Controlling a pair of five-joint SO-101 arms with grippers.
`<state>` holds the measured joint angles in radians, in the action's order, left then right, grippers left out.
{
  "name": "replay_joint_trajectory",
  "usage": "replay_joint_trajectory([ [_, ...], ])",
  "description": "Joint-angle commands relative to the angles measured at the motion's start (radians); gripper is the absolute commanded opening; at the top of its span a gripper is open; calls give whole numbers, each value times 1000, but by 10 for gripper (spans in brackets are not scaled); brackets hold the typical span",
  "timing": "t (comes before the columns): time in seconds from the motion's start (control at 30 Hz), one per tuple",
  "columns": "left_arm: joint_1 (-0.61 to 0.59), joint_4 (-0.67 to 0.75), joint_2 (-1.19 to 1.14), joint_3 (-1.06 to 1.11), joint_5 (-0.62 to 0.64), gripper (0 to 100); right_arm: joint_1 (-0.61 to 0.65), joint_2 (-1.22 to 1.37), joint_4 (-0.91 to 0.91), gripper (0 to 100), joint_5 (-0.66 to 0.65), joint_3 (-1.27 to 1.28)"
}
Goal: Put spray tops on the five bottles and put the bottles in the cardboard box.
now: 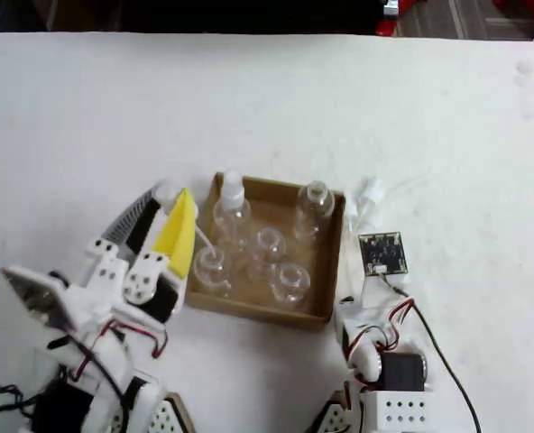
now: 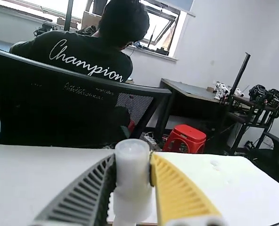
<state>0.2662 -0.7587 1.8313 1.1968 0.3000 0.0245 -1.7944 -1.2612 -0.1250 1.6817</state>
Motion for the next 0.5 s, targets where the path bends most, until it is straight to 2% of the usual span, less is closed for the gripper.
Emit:
replay_joint_trajectory([
  [0.0, -15, 89, 1, 97, 12, 20, 4, -4, -8, 152, -2, 9],
  [0.2, -12, 121, 1, 233, 12, 20, 4, -4, -8, 152, -2, 9],
  [0.47, 96, 54, 1, 278, 3, 20, 4, -4, -8, 152, -2, 9],
])
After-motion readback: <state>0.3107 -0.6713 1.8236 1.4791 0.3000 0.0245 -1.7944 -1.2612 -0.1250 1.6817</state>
